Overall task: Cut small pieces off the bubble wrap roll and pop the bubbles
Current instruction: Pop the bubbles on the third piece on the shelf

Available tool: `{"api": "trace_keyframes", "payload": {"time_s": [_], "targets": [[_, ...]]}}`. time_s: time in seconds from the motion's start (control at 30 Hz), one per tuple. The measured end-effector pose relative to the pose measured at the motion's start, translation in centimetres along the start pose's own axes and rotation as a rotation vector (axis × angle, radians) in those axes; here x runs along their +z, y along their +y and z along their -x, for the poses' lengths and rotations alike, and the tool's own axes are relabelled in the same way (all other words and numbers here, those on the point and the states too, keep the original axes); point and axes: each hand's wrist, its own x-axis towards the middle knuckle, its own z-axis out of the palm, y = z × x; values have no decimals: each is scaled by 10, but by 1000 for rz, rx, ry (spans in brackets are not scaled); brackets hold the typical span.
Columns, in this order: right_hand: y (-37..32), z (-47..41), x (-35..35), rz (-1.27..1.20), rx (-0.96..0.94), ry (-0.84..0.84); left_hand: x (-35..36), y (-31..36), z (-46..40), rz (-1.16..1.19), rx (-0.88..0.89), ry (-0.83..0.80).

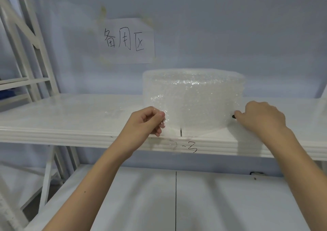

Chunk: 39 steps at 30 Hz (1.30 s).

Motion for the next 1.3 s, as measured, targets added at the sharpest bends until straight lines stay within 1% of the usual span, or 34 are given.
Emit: {"api": "trace_keyframes", "payload": {"time_s": [0.07, 0.17, 0.23, 0.27, 0.33, 0.4, 0.43, 0.47, 0.53, 0.57, 0.67, 0.73, 0.87, 0.97, 1.03, 1.13, 1.3], "targets": [[-3, -5, -3, 22, 27, -44, -4, -2, 0, 2, -4, 8], [2, -12, -4, 69, 111, -181, -8, -4, 1, -6, -5, 3], [8, -10, 1, 120, 131, -190, -11, -7, 1, -7, -6, 5], [8, -7, 3, 121, 119, -153, -12, -8, 0, -3, -7, 7], [2, 4, 4, 70, 48, 8, -14, -10, -2, 5, -8, 13], [-17, 23, -1, -40, -97, 169, -13, -10, -5, 11, -3, 21], [-31, 33, -5, -134, -188, 186, -12, -10, -7, 16, 2, 23], [-47, 43, -10, -272, -281, 145, -12, -10, -9, 19, 8, 26], [-78, 61, -15, -602, -432, -31, -12, -9, -11, 16, 22, 41], [-92, 68, -15, -722, -478, -106, -13, -8, -12, 13, 29, 51], [-122, 72, -5, -934, -567, -223, -18, -6, -13, 4, 57, 77], [-134, 66, 5, -1054, -550, -311, -23, -7, -13, 1, 66, 110], [-152, 57, 18, -1218, -425, -486, -35, -10, -16, 27, 66, 196], [-163, 55, 23, -1293, -379, -586, -44, -12, -18, 51, 75, 218], [-169, 52, 26, -1364, -352, -611, -49, -15, -20, 30, 81, 195], [-180, 49, 33, -1451, -327, -595, -56, -23, -23, -3, 82, 150], [-193, 45, 43, -1464, -333, -591, -65, -35, -28, 41, 73, 159]]}}
